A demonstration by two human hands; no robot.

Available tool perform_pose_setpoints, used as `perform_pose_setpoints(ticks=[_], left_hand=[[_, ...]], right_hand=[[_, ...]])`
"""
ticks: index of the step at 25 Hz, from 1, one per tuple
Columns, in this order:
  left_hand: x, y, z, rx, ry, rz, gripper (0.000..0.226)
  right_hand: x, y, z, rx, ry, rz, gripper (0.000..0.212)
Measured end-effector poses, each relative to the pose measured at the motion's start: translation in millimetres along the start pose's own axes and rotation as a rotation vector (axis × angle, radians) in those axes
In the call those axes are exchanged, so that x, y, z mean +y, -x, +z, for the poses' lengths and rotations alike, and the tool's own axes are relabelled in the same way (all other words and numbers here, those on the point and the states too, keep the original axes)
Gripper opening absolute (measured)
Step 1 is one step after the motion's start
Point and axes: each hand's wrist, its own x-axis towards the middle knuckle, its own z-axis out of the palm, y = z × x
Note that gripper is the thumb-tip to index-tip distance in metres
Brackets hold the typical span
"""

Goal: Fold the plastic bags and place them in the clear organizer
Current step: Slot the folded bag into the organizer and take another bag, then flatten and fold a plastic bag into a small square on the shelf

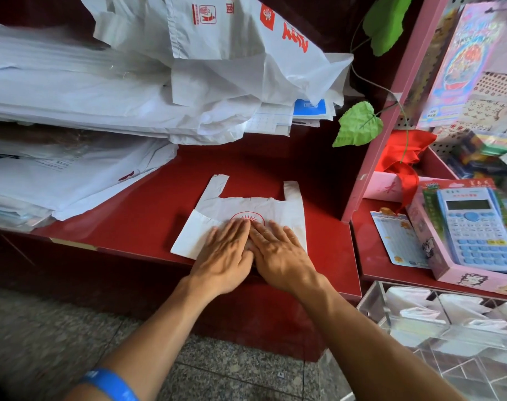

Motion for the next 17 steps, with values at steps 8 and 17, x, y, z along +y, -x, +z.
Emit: perform_pose_setpoints(ticks=[8, 17], left_hand=[[-29, 11, -9, 0.008, -0.01, -0.204, 0.058], [-69, 40, -25, -0.067, -0.008, -0.126, 0.104]], right_hand=[[14, 15, -7, -0.105, 0.072, 0.133, 0.071], [39, 38, -17, -0.17, 0.066, 0.132, 0.107]])
